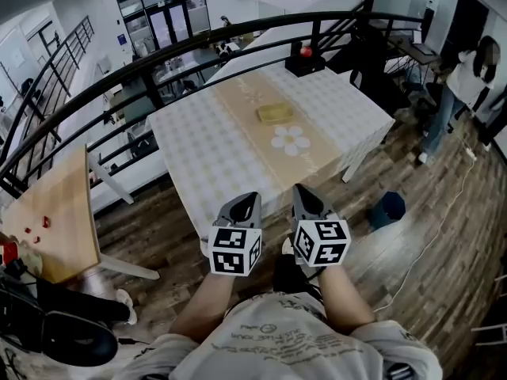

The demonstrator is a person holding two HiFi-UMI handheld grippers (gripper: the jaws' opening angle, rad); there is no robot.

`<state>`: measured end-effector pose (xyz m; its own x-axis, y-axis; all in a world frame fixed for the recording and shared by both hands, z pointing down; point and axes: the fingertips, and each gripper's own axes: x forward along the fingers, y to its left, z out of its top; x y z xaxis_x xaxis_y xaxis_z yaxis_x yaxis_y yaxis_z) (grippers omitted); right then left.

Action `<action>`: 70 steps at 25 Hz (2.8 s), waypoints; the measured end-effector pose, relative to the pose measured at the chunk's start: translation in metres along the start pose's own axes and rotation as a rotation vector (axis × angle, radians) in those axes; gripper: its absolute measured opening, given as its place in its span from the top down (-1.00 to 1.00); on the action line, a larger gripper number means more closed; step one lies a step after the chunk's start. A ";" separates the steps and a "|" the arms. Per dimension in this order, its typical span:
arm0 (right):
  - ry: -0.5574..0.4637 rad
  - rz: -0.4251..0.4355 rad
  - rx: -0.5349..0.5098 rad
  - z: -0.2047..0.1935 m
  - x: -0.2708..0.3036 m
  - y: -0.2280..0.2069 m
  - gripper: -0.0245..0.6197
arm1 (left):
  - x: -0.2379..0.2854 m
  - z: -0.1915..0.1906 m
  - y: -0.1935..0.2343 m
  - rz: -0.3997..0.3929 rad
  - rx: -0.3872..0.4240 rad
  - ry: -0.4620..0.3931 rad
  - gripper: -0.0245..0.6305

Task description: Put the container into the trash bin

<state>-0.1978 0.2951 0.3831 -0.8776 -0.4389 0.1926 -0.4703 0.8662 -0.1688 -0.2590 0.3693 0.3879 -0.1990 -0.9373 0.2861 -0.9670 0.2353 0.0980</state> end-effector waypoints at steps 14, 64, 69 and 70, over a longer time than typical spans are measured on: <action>-0.011 -0.003 0.027 0.030 0.105 -0.070 0.91 | 0.120 0.028 0.036 -0.001 0.014 0.033 0.91; 0.253 -0.171 0.131 0.034 0.269 -0.285 0.91 | 0.512 -0.112 0.182 -0.511 1.302 0.883 0.58; 0.262 -0.197 0.142 0.028 0.266 -0.291 0.91 | 0.517 -0.131 0.186 -0.565 1.385 0.959 0.60; 0.264 -0.200 0.145 0.027 0.265 -0.292 0.91 | 0.516 -0.132 0.186 -0.573 1.392 0.967 0.67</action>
<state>-0.2952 -0.0802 0.4571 -0.7218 -0.5031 0.4753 -0.6549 0.7185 -0.2341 -0.5202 -0.0369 0.6802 -0.1634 -0.2270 0.9601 -0.3854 -0.8811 -0.2740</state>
